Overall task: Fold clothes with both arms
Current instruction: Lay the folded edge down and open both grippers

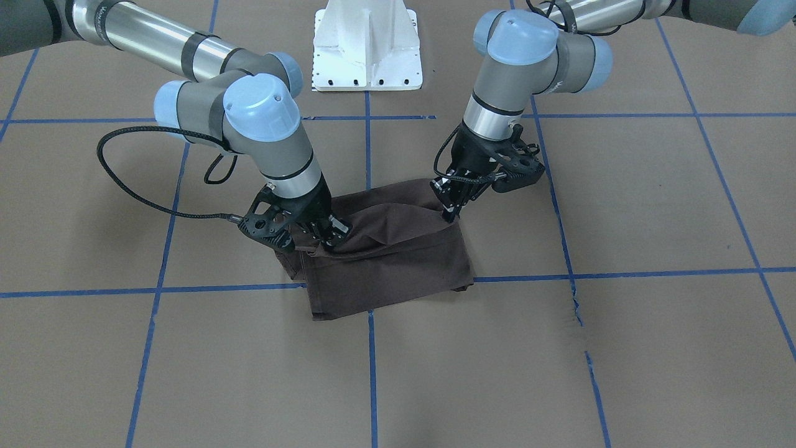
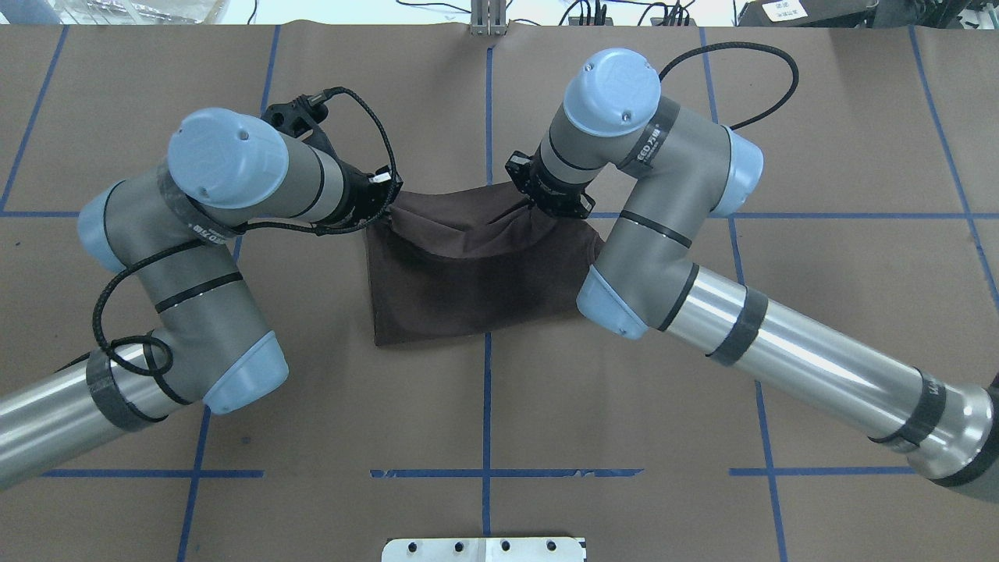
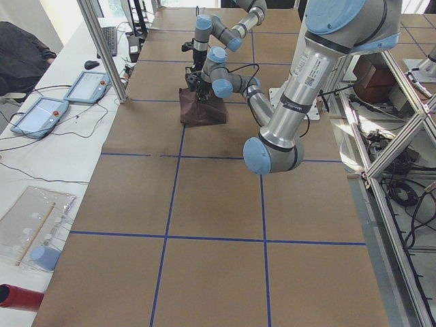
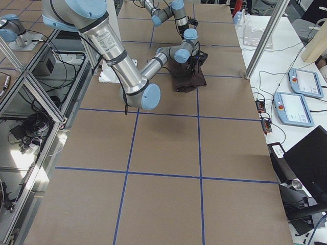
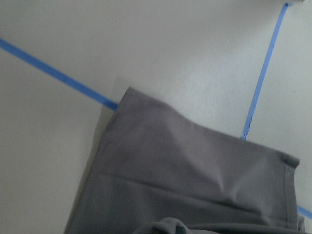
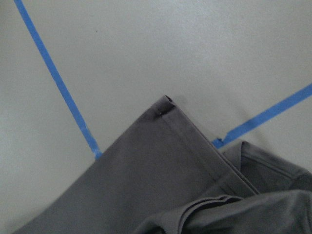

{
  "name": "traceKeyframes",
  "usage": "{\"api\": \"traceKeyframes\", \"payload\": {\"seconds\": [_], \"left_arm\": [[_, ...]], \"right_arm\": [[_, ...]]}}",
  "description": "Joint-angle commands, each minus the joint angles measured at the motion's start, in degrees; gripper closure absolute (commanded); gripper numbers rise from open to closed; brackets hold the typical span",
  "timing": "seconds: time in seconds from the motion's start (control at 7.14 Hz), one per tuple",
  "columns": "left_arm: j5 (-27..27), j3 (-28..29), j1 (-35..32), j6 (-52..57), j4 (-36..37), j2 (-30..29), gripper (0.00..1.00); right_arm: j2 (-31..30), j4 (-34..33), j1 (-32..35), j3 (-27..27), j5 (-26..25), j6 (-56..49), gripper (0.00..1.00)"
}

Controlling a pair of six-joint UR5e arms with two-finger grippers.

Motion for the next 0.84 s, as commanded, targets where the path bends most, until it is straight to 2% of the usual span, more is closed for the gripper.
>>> {"api": "traceKeyframes", "payload": {"seconds": [0.0,0.14,0.28,0.7], "left_arm": [[0.2,15.5,-5.6,4.5,-4.2,-7.9,0.38],[0.7,25.0,-8.6,13.6,-9.1,-10.9,0.00],[0.8,28.2,-11.9,20.4,-13.0,-11.0,0.00],[0.2,28.0,-13.3,22.2,-12.9,-10.7,0.00]], "right_arm": [[9.8,0.4,5.4,-15.7,4.2,-3.3,0.01],[11.9,0.4,7.4,-21.2,4.4,-10.6,0.00],[12.0,0.4,8.8,-22.9,4.4,-16.3,0.00],[11.6,-0.3,11.7,-22.6,8.1,-21.9,0.00]]}}
